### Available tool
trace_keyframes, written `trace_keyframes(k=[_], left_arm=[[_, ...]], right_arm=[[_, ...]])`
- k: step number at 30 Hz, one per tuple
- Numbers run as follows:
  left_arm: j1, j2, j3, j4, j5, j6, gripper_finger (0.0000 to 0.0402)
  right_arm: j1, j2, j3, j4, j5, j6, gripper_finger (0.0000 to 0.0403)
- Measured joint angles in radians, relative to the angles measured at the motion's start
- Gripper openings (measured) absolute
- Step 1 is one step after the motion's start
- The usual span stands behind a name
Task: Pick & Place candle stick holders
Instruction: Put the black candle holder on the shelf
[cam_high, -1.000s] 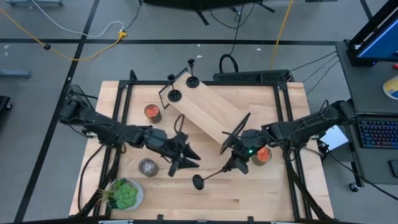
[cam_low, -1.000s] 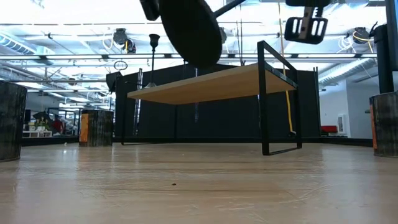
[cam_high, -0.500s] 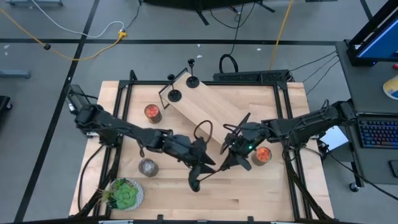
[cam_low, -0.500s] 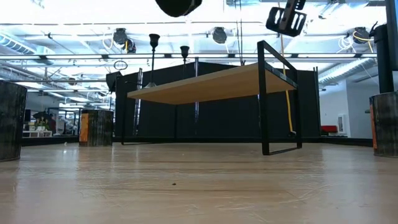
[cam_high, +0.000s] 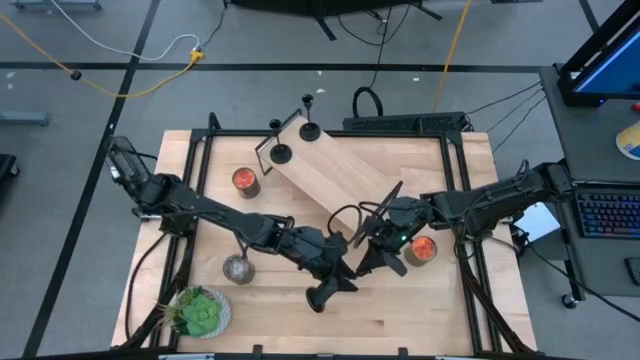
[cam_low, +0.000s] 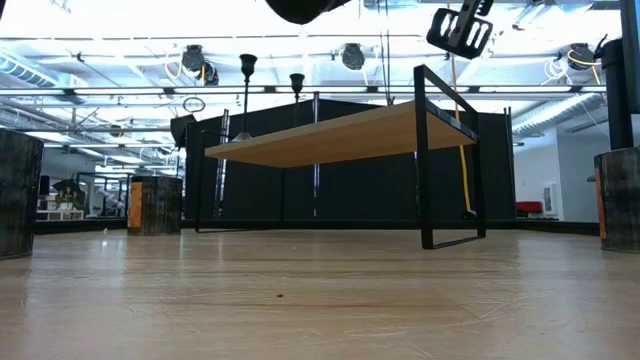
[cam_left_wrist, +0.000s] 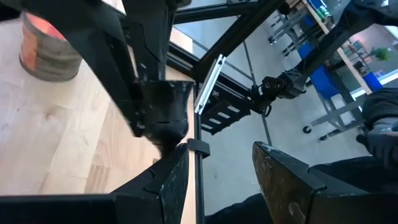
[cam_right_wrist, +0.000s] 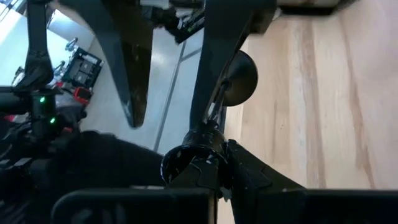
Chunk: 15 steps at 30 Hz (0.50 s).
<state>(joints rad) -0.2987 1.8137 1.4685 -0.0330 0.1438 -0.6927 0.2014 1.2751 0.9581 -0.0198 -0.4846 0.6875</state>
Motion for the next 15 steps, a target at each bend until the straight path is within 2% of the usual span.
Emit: trace_keyframes(k=[15], left_arm=[[0.018, 0.0, 0.0, -0.023, 0.011, -0.026, 0.0186]], right_arm=[[-0.001, 0.0, 0.0, 0.007, -0.008, 0.005, 0.0005]])
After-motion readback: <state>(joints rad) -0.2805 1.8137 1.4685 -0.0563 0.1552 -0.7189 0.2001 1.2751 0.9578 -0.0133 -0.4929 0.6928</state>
